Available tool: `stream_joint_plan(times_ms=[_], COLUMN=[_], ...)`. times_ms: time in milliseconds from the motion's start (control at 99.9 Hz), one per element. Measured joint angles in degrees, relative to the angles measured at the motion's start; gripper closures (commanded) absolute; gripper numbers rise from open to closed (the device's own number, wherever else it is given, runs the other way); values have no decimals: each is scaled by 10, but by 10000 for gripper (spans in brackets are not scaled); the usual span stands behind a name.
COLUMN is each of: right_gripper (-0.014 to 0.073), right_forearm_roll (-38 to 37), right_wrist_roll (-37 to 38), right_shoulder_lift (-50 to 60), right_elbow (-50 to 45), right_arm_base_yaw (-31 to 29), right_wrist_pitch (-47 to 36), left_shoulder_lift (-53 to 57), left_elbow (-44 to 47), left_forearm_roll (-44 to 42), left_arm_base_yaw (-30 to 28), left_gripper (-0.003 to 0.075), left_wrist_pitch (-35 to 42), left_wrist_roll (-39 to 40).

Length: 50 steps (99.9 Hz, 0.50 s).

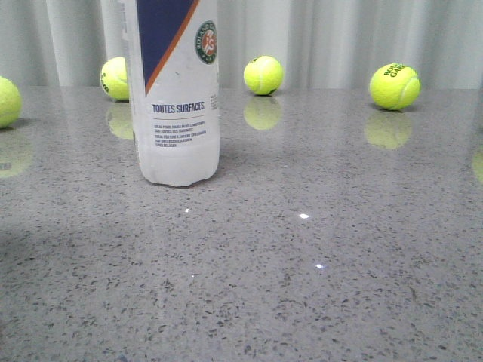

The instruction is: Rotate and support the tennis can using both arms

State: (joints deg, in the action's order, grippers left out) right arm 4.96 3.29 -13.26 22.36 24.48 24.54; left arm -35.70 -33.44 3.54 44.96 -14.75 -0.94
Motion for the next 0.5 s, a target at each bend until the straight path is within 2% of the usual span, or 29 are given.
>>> stream_joint_plan(times_ms=[280, 500], right_gripper=[658, 658], right_forearm_roll=[0, 0], right_wrist_roll=[0, 0], right_shoulder_lift=[0, 0], right_elbow=[0, 0], right_arm_base_yaw=[0, 0], right_wrist_pitch=[0, 0], left_shoulder_lift=[0, 19], left_elbow=[24, 54], left_forearm_roll=[-18, -35], left_arm_base_yaw=[-1, -84], left_gripper=[741, 741], left_wrist_pitch=[3, 16], left_wrist_roll=[0, 0])
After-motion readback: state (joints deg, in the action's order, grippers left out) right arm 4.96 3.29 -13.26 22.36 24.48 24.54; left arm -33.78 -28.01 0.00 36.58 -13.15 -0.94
